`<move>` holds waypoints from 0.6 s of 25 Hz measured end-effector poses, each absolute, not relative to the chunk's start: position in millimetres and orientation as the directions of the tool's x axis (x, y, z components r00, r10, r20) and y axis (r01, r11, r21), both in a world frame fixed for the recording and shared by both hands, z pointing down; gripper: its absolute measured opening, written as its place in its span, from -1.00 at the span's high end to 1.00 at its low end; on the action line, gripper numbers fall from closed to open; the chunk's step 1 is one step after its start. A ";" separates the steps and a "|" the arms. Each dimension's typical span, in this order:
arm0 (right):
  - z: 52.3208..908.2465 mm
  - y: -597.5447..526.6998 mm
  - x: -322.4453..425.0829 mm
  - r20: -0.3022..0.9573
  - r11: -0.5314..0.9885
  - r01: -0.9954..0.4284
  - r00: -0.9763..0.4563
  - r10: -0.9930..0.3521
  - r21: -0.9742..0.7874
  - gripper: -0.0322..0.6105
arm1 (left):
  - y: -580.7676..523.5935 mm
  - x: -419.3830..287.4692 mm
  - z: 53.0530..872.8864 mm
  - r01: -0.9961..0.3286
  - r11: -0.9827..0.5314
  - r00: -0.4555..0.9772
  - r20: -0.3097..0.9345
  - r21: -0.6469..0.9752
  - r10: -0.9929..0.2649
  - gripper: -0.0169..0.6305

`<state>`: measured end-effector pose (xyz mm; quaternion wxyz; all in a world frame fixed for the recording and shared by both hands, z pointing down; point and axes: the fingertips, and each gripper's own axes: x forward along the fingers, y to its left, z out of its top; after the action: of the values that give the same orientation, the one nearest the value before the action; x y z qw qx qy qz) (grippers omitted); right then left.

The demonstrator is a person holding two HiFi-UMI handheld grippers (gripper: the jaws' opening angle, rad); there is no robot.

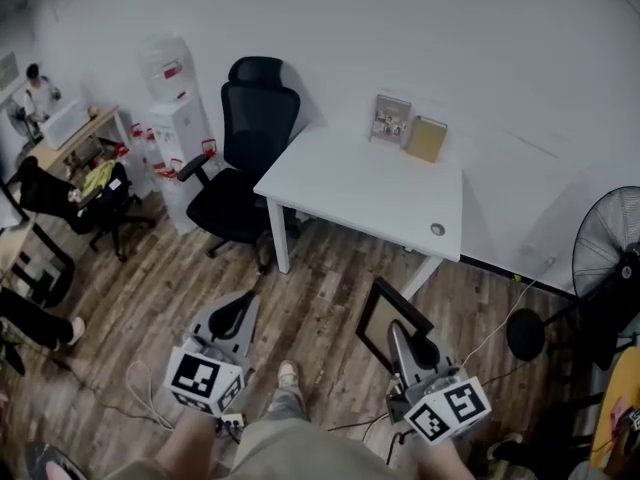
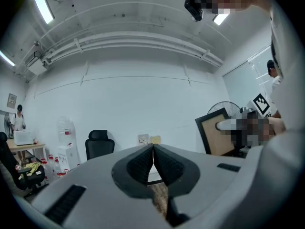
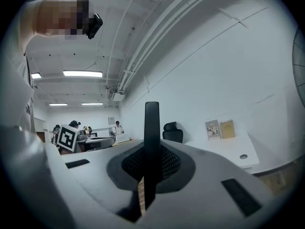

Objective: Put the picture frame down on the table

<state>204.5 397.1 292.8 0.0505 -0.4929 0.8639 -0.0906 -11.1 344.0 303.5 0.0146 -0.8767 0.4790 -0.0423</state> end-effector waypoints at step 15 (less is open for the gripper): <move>279.3 178.0 124.8 0.013 0.480 -0.848 -0.495 -0.869 -0.224 0.80 | 144.7 -77.4 303.3 -0.798 -0.595 0.582 0.130 -0.095 -0.802 0.88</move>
<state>124.8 178.0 279.3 0.0514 -0.5000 0.8586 -0.1008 -77.4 144.7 303.3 0.0134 -0.8894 0.4499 -0.0796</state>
